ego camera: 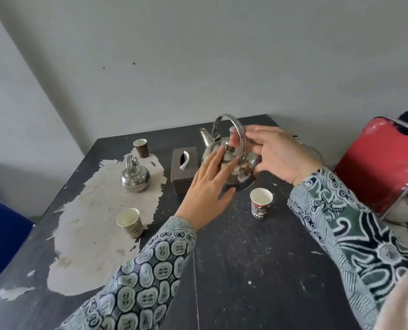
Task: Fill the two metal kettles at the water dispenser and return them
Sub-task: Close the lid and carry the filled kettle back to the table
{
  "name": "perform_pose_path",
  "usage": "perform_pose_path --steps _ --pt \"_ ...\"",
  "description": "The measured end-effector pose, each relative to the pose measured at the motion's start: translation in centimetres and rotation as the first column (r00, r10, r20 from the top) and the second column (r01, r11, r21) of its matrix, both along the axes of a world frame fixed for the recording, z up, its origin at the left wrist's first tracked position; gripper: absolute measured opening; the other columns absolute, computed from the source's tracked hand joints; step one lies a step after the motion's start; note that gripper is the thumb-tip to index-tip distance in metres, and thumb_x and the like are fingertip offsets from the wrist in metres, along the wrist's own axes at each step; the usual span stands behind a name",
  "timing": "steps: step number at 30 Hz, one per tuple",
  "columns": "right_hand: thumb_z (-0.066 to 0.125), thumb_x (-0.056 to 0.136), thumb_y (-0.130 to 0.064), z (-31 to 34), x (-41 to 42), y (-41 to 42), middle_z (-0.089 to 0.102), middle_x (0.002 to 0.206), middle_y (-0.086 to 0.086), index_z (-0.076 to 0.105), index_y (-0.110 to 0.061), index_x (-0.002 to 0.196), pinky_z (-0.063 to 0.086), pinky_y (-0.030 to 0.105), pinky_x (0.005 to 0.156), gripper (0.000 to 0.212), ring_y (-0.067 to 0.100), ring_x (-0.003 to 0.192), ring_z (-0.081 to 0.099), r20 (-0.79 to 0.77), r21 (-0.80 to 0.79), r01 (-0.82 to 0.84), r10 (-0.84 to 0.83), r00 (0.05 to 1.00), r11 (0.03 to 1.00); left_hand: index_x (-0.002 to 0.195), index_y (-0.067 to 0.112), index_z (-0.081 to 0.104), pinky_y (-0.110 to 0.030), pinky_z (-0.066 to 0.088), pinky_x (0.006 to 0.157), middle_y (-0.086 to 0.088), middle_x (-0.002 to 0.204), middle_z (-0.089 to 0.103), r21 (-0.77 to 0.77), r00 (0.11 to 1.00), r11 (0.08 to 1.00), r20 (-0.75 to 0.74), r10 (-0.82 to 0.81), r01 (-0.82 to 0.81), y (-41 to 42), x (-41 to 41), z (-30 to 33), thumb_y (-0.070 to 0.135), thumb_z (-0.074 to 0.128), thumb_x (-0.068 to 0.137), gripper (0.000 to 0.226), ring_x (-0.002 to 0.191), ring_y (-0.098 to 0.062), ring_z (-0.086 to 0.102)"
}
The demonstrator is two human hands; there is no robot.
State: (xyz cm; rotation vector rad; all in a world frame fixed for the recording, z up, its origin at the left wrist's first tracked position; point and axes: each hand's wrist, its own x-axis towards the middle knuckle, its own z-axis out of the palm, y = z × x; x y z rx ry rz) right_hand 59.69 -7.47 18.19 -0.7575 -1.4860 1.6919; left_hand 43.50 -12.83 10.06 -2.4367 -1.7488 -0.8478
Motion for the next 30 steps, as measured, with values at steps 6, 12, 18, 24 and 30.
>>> perform_pose_path --steps 6,12,18,24,30 --pt "0.038 0.094 -0.016 0.6 -1.0 6.7 0.063 0.096 0.004 0.057 -0.008 0.104 0.049 0.046 0.068 0.022 0.016 0.094 0.061 0.031 0.003 -0.074 0.074 0.997 0.997 0.14 0.031 0.032 -0.028 0.01 0.11 0.005 0.157 0.005 -0.081 0.982 0.996 0.184 0.052 -0.038 6.0 -0.5 0.5 0.019 0.051 0.092 0.053 0.144 -0.013 0.0" --pt "0.043 0.093 -0.019 -1.3 -2.2 13.2 0.064 0.094 0.002 0.058 -0.007 0.107 0.047 0.05 0.079 0.024 0.017 0.092 0.061 0.086 -0.061 -0.078 0.083 0.993 0.995 0.136 0.028 0.039 -0.03 0.017 0.112 0.004 0.156 0.012 -0.179 0.976 0.983 0.201 0.08 -0.044 11.9 -1.7 -0.7 0.014 0.05 0.092 0.048 0.143 -0.015 0.011" --pt "0.045 0.091 -0.023 -6.1 -3.4 18.0 0.064 0.095 0.001 0.061 -0.012 0.096 0.045 0.039 0.076 0.02 0.014 0.091 0.061 0.098 -0.207 0.001 0.02 0.995 0.978 0.13 0.019 0.042 -0.02 0.029 0.102 0.006 0.154 0.018 -0.307 0.98 0.95 0.165 0.112 -0.057 16.7 -1.5 -3.2 0.005 0.05 0.087 0.046 0.135 -0.016 0.032" --pt "0.048 0.088 -0.019 -12.3 -4.8 22.1 0.067 0.089 0.001 0.063 -0.015 0.082 0.04 0.038 0.092 0.017 0.019 0.095 0.06 0.078 -0.36 0.185 -0.168 0.983 0.914 0.138 0.019 0.031 -0.038 0.018 0.116 0.0 0.156 0.007 -0.445 0.981 0.888 0.088 0.171 -0.115 20.4 -1.0 -8.2 0.005 0.048 0.086 0.057 0.143 -0.023 0.011" --pt "0.045 0.088 -0.012 -16.6 -4.9 24.3 0.065 0.102 0.013 0.06 -0.003 0.105 0.037 0.022 0.063 0.025 0.019 0.091 0.061 0.168 -0.396 0.285 -0.237 0.957 0.873 0.147 0.028 0.01 -0.037 0.02 0.115 0.002 0.158 -0.001 -0.604 0.98 0.782 0.006 0.2 -0.156 21.9 0.4 -13.2 0.015 0.047 0.089 0.07 0.144 -0.02 0.007"
